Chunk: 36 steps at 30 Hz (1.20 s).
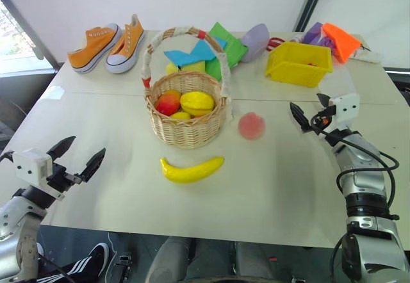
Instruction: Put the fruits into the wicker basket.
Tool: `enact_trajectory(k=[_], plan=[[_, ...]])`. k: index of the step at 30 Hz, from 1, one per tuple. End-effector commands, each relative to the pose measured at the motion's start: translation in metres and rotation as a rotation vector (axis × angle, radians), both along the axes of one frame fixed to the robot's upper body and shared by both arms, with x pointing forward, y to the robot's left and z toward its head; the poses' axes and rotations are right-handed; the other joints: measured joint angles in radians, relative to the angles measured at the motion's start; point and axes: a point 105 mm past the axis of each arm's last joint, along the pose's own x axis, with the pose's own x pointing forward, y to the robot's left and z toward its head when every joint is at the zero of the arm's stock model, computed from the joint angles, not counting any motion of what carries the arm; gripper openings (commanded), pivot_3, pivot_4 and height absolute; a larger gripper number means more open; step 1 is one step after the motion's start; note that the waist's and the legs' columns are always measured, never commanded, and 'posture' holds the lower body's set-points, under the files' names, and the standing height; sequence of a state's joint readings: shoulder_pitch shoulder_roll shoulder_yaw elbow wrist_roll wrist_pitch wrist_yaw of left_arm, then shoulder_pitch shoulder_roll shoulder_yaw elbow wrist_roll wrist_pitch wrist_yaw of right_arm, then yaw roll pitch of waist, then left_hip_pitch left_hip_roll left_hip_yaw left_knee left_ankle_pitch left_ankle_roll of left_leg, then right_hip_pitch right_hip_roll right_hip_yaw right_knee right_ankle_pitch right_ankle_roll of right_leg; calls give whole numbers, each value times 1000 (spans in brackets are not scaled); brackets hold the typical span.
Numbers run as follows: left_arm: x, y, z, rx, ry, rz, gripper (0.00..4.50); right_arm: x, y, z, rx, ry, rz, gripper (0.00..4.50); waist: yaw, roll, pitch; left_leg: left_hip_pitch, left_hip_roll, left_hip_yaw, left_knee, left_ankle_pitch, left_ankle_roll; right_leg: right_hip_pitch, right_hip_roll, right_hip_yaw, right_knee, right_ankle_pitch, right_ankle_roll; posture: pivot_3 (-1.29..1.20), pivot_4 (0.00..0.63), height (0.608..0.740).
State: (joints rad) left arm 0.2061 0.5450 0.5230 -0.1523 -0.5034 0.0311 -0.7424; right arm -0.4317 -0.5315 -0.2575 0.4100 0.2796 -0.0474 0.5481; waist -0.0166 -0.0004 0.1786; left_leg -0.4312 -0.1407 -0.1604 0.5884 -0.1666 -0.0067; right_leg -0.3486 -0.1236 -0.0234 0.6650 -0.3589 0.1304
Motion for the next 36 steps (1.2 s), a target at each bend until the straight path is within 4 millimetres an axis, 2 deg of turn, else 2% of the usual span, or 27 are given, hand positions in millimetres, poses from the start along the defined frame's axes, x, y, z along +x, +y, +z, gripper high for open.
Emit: enact_trajectory(k=[1, 9, 14, 19, 24, 27, 31, 33, 36], plan=[[0, -4, 8, 7, -36, -21, 4500, -3, 5, 18, 8, -65, 35, 4429, -1, 0, 0, 0, 0, 0, 0, 0, 0, 0, 0, 0, 0, 0, 0, 0, 150, 740], [-3, -12, 9, -1, -26, -82, 4500, -7, 14, 23, 15, -58, 97, 4429, -1, 0, 0, 0, 0, 0, 0, 0, 0, 0, 0, 0, 0, 0, 0, 0, 150, 740], [-24, -28, 14, -5, 48, -277, 4500, -29, 60, 34, -23, 41, 422, 4429, -4, 0, 0, -2, 1, 0, 0, 0, 0, -2, 0, 1, 0, 0, 0, 0, 150, 740], [-36, -36, 18, 62, 74, -378, 4500, -36, 79, 33, -107, 140, 512, 4429, 2, 0, 0, -4, 1, 0, 0, 0, 0, -4, 0, 1, 0, -1, -4, 0, 150, 740], [-43, -46, 23, 113, 77, -443, 4500, -24, 97, 33, -223, 203, 420, 4429, -1, 0, 0, -11, 1, 1, 2, 0, 0, -11, 0, 1, 0, 0, -5, 0, 150, 740], [-42, -49, 25, 110, 60, -432, 4500, -24, 108, 34, -272, 232, 431, 4429, 3, 0, 0, -11, 1, 1, 2, 0, 0, -11, 0, 1, 0, 0, -5, 0, 150, 740], [-40, -50, 23, 102, 44, -408, 4500, -28, 114, 30, -280, 276, 463, 4429, 6, 0, 0, -12, 1, 1, 2, 0, 0, -11, 0, 1, -1, 1, -3, 0, 150, 740], [-40, -51, 23, 99, 44, -410, 4500, -29, 115, 31, -230, 296, 474, 4429, 5, 0, 0, -12, 1, 1, 3, 0, 0, -11, 0, 1, -1, 1, -3, 0, 150, 740], [-39, -52, 22, 91, 40, -406, 4500, -27, 110, 28, -260, 303, 447, 4429, 4, 0, 0, -12, 1, 1, 3, 0, 1, -11, 0, 1, -1, 1, -3, 0, 150, 740]])
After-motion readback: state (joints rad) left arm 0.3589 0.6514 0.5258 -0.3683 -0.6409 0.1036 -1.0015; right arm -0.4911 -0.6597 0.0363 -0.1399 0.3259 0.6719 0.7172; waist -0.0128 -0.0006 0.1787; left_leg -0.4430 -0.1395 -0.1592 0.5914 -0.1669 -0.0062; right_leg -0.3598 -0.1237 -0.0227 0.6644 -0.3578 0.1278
